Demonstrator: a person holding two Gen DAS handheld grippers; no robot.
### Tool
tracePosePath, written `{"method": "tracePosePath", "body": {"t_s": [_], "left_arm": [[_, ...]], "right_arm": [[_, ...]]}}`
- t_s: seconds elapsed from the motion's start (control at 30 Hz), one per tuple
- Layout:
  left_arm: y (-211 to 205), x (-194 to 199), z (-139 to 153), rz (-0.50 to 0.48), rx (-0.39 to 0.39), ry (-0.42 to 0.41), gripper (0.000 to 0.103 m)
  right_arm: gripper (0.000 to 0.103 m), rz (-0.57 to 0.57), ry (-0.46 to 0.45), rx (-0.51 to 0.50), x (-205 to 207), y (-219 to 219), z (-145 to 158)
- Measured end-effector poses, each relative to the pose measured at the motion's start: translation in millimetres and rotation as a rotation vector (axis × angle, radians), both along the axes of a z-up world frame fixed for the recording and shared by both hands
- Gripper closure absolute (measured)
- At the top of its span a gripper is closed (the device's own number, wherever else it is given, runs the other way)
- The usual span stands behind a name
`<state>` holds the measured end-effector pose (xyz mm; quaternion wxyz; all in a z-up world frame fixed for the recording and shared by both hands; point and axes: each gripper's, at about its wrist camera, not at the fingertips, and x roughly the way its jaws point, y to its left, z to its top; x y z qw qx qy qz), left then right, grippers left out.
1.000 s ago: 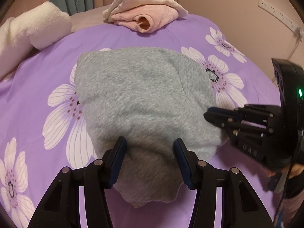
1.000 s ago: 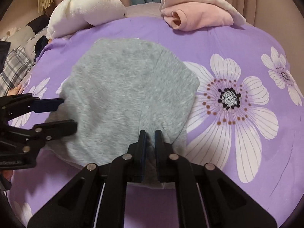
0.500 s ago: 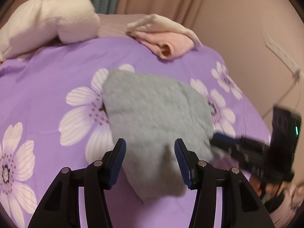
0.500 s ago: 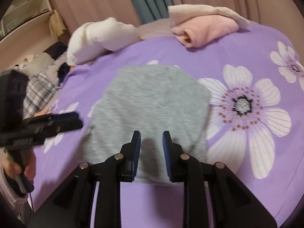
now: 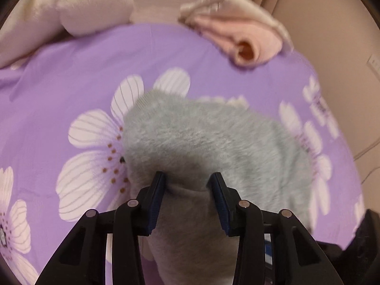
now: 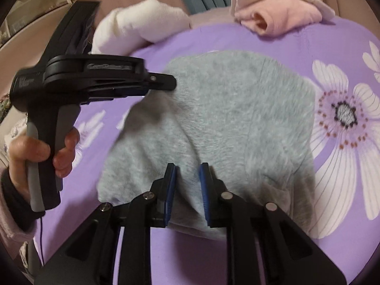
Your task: Fold small clothes
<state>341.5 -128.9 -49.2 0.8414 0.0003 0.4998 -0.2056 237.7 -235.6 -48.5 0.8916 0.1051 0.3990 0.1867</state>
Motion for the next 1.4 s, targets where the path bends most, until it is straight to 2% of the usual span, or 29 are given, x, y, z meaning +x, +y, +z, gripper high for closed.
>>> {"method": "tracePosePath", "body": {"t_s": [0.07,0.23,0.33,0.43,0.6,0.7,0.83,0.97,1.13,1.2,1.4], "left_arm": [[0,0,-8,-0.008,0.017,0.001,0.062],[7,0,-7,0.001,-0.013,0.010,0.062],[11,-10,5,0.005,-0.028,-0.016,0.062],[22,-27,27,-0.024,-0.071,-0.067,0.062],[25,-59,45,-0.104,-0.059,-0.136,0.062],[15,-75,41,-0.178,-0.045,-0.135,0.062],[0,-90,23,-0.246,0.043,-0.153,0.062],[4,-88,20,-0.247,0.016,-0.140,0.062],[8,-88,20,-0.235,-0.002,-0.131,0.062],[9,-90,22,-0.225,-0.002,-0.131,0.062],[16,-97,24,-0.182,-0.023,-0.123,0.062]], "right_arm": [[0.084,0.002,0.004,-0.009,0,3,-3],[0.085,-0.005,0.010,0.022,-1,1,-3],[0.082,-0.016,0.008,0.069,-6,-8,1],[0.079,-0.028,-0.048,0.097,-16,-19,17],[0.079,-0.091,-0.118,0.096,-16,-39,41],[0.079,-0.133,-0.113,0.070,3,-47,43],[0.079,-0.203,-0.045,0.004,33,-54,29],[0.086,-0.240,0.053,-0.069,48,-56,4],[0.087,-0.246,0.056,-0.085,54,-56,7],[0.084,-0.242,0.047,-0.078,53,-58,12],[0.078,-0.214,-0.015,-0.137,19,-48,29]]}}
